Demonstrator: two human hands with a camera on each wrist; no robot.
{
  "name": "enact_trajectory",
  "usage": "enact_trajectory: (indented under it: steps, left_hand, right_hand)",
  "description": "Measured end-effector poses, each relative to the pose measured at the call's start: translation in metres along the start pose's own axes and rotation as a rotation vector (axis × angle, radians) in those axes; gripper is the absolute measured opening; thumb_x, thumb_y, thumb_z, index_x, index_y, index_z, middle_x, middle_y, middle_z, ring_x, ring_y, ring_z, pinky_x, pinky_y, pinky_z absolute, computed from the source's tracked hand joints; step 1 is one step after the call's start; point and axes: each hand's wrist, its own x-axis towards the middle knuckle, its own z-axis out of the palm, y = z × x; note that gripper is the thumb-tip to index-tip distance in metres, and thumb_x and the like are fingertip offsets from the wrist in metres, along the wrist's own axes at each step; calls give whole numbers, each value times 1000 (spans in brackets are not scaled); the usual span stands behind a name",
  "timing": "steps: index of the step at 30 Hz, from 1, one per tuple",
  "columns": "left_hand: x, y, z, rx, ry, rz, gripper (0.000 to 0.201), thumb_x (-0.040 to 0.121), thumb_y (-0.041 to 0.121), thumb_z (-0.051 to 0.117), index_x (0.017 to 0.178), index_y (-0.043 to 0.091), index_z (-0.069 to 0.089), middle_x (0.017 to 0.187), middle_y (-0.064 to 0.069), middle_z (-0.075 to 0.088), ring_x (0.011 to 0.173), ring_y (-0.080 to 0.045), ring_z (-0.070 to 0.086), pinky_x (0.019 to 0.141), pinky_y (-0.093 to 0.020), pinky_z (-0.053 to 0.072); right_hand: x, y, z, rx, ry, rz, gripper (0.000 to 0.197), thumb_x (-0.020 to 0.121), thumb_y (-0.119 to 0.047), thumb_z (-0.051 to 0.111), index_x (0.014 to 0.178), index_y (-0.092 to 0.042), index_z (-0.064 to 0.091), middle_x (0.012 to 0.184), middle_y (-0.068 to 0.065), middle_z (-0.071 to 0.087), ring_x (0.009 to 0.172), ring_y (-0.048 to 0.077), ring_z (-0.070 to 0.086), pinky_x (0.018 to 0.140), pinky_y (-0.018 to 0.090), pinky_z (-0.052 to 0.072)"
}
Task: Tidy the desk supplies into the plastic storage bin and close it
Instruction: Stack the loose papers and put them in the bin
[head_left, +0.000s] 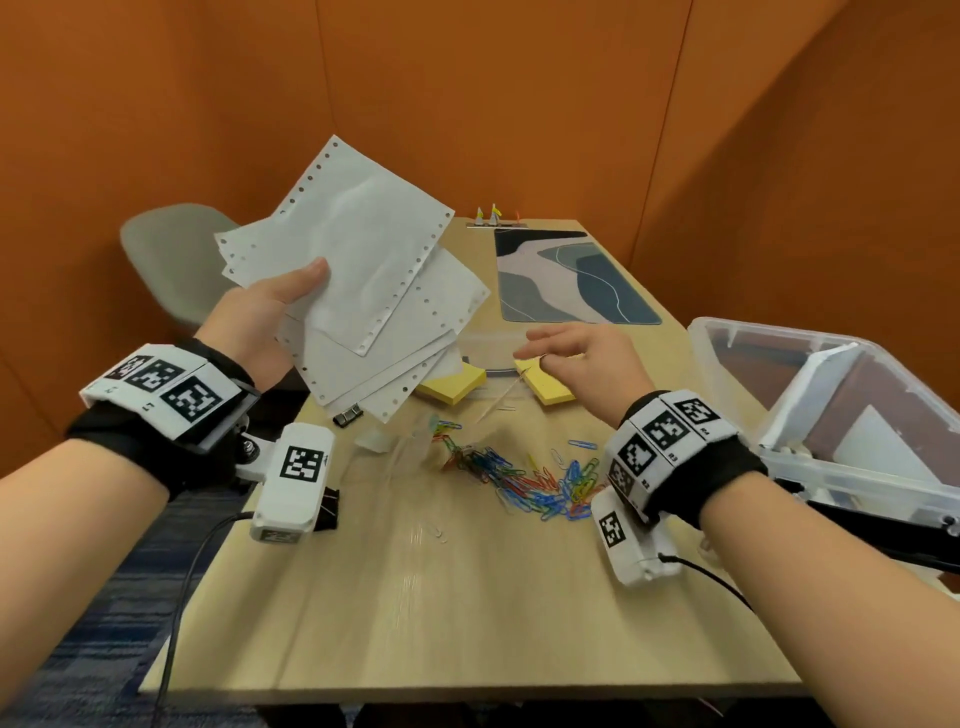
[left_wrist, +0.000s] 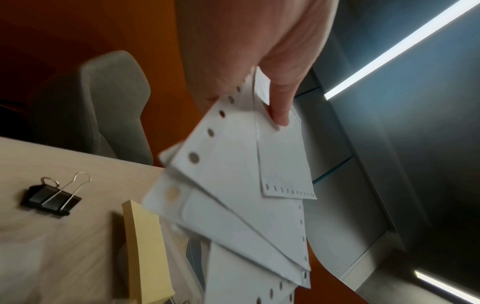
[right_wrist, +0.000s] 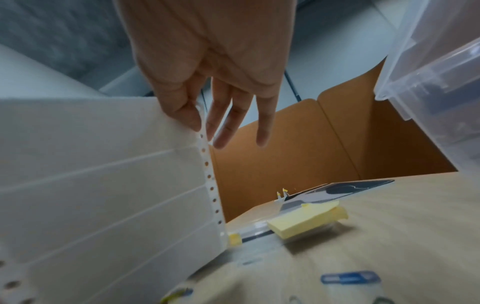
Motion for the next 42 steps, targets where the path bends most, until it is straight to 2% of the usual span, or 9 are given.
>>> enact_trajectory:
  steps: [7,9,12,14,18,24,30,36,42]
  left_hand:
    - [-1,1,10,-108,-240,-36,36,91,26,50,71,19,79,84,3,77,77,-10,73,59,-26,59]
    - [-4,-2,16,-32,-328,-53,19,75,31,66,76,18,79,87,2,77,77,-11,73,59,-25,58]
    - [-3,-17,27,150,-451,-36,62,45,34,87,101,14,72,101,-1,75,88,-16,72,65,-25,57]
    - [-6,-27,38,220,-497,-11,67,49,28,83,112,15,64,104,1,74,93,-15,71,67,-23,57]
    - [-8,-40,50,230,-522,1,65,59,19,84,118,11,60,111,-6,71,97,-21,69,72,-27,58]
    - [2,-42,47,-85,-100,57,38,89,9,56,127,2,54,124,-12,63,104,-23,64,78,-32,55]
    - [-4,-53,46,-20,-147,-8,38,92,12,53,129,5,53,126,-12,62,113,-29,60,89,-38,50]
    - [-4,-52,40,171,-162,56,52,74,1,68,124,14,57,113,-2,69,93,-15,67,59,-19,53]
    - [5,-49,30,431,-86,128,50,63,-2,79,109,6,60,86,-12,69,75,-25,66,67,-33,54]
  right_hand:
    - [3,-13,-12,362,187,157,44,76,17,40,53,-15,61,93,-3,64,99,13,56,88,28,42]
    - [6,-17,-13,501,94,218,45,76,21,39,47,-11,52,81,1,67,88,18,62,76,30,50]
    - [4,-31,-12,657,-100,262,29,85,19,42,69,-2,55,60,1,65,53,10,64,48,19,52]
    - [1,-42,-13,682,-161,253,17,89,10,47,94,-2,57,68,2,59,46,3,60,44,14,49]
    - [4,-49,-15,749,-169,286,21,92,3,46,76,-8,54,49,-3,61,32,-2,53,33,10,40]
    - [2,-23,-11,1155,-96,447,46,97,-44,35,109,-8,60,102,13,67,89,23,66,78,37,55]
    - [-9,-11,8,894,-213,399,11,91,-10,52,95,-11,62,103,13,65,93,27,62,84,41,52]
    - [-8,-4,0,784,-187,377,14,83,-3,62,97,-8,63,94,9,70,81,20,67,71,30,58]
    - [-3,1,0,643,-98,310,26,89,-11,59,109,3,63,99,17,67,82,23,65,76,30,56]
